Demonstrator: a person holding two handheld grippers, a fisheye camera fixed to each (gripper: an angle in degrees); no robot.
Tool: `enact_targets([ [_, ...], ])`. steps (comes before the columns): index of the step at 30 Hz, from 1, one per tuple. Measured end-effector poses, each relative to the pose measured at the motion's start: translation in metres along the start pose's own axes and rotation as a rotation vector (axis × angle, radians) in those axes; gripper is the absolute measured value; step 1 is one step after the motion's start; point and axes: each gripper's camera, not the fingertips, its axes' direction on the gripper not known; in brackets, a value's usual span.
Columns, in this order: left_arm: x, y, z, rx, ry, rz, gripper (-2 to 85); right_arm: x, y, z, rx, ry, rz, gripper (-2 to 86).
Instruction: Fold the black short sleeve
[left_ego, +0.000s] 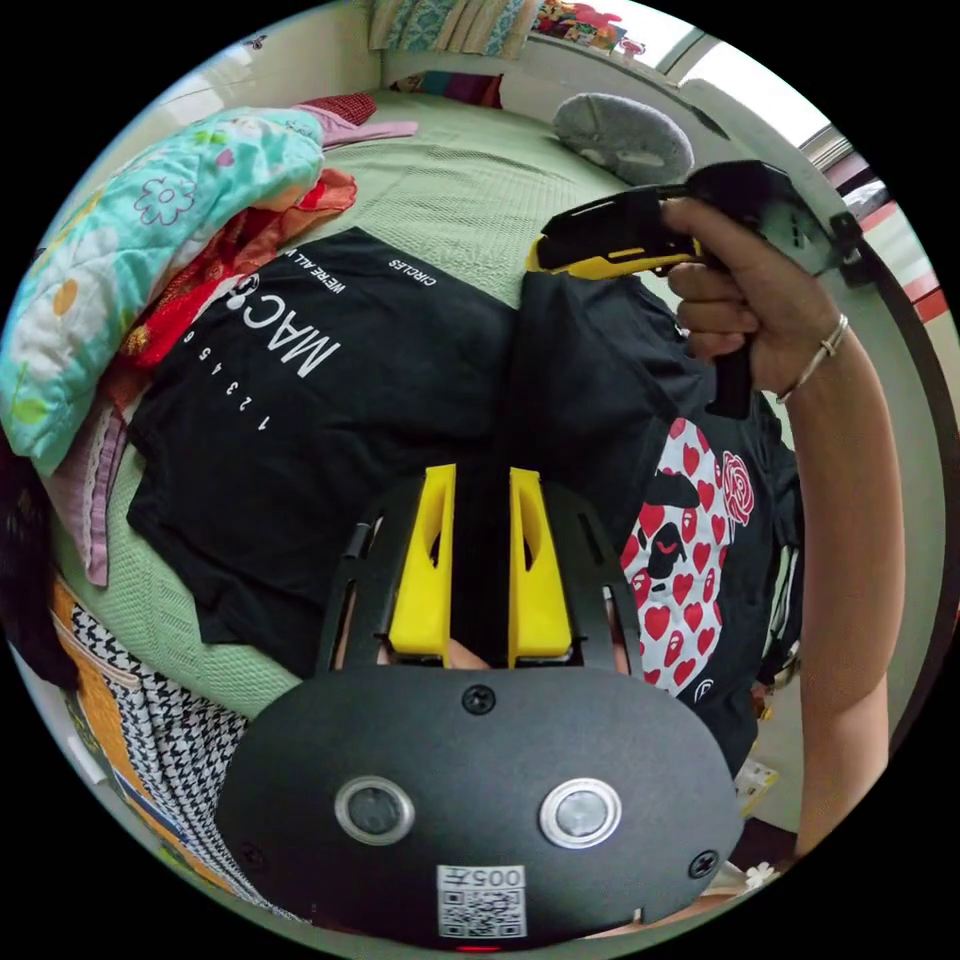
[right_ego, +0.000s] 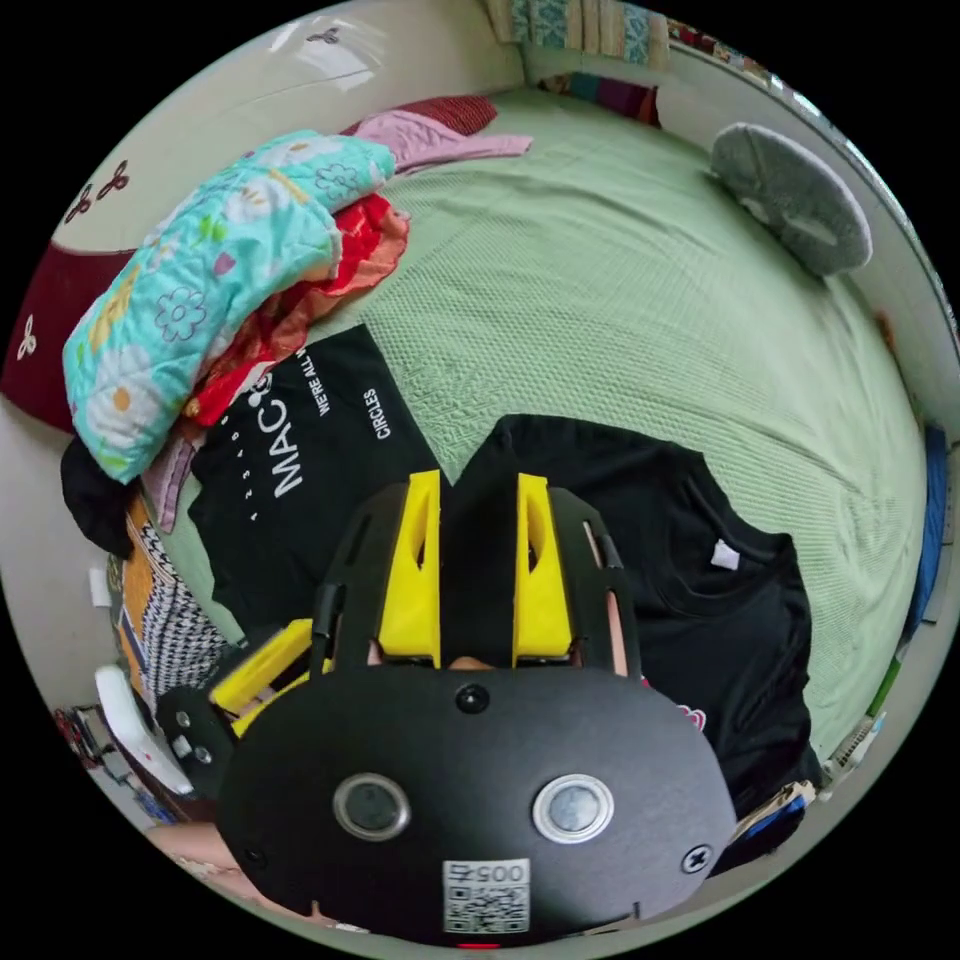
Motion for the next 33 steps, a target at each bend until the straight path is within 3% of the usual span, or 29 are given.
enact_targets([
  [4,0.008,0.0,0.007,-0.056,-0.035,0.031,7.9,-0.002,-0.017,0.022,-0.063,0.139,0.035,4.6],
  [8,0.012,0.008,0.0,-0.049,0.001,0.048,3.3,0.003,-0.009,0.005,0.019,0.08,0.051,-1.1],
  [18,0.004,0.031,-0.029,0.096,0.036,-0.017,1.8,-0.02,-0.017,-0.044,0.118,0.094,0.009,-1.4],
  [24,-0.014,0.047,-0.038,0.167,-0.005,-0.198,1.5,-0.034,-0.032,-0.048,0.138,-0.002,0.014,-1.1],
  [27,-0.008,0.048,-0.032,0.096,-0.166,-0.256,1.0,-0.028,-0.035,-0.031,0.084,-0.015,0.011,1.0],
  [30,0.002,0.055,-0.039,0.152,-0.164,-0.251,1.6,-0.009,-0.009,-0.059,0.225,-0.11,-0.03,5.1],
  [33,0.013,0.064,-0.049,0.261,-0.041,-0.205,3.0,0.015,0.041,-0.107,0.396,-0.054,-0.109,6.3],
])
